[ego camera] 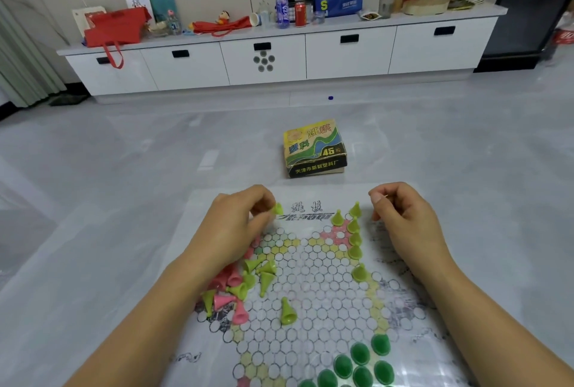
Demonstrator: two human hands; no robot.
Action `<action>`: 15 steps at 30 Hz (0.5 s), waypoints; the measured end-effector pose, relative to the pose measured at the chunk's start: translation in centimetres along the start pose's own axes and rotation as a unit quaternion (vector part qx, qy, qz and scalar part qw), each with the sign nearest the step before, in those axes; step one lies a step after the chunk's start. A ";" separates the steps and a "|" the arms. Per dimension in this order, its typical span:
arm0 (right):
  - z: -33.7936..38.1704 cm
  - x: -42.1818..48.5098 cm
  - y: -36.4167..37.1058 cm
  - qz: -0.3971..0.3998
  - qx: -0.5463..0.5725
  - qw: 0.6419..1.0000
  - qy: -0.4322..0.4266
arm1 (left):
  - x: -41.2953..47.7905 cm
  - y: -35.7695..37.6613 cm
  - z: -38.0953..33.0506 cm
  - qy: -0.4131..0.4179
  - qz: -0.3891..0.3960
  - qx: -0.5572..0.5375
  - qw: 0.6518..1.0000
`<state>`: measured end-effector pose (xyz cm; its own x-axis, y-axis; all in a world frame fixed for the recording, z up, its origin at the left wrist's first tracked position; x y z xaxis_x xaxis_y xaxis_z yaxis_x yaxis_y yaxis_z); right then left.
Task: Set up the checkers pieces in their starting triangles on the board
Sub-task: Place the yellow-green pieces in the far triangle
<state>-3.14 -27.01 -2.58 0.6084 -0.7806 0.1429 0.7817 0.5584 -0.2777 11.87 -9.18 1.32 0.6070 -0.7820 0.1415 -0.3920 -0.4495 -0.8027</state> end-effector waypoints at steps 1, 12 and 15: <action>0.0 0.0 0.0 0.000 0.004 1.000 -0.001 | 0.1 0.0 -0.3 0.003 -0.008 -0.007 1.000; -0.4 0.3 0.2 0.004 -0.059 0.998 -0.026 | 2.7 5.1 -4.0 -0.032 0.101 0.008 0.994; -0.4 0.4 0.6 0.012 -0.168 0.984 -0.061 | 2.8 6.0 -4.5 -0.009 0.105 0.044 0.993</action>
<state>-2.48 -27.13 -3.05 0.6540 -0.7174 0.2402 0.6903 0.4360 -0.5774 8.10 -16.05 -0.51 0.5307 -0.8463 -0.0450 -0.4504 -0.2366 -0.8609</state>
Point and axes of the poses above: each hand's wrist, its own x-axis towards the middle knuckle, its own y-axis out of the palm, z = x × y, the point moved 6 cm from there along x, towards the middle knuckle, and after that the axes turned 1 degree about y, right-handed, at the moved point
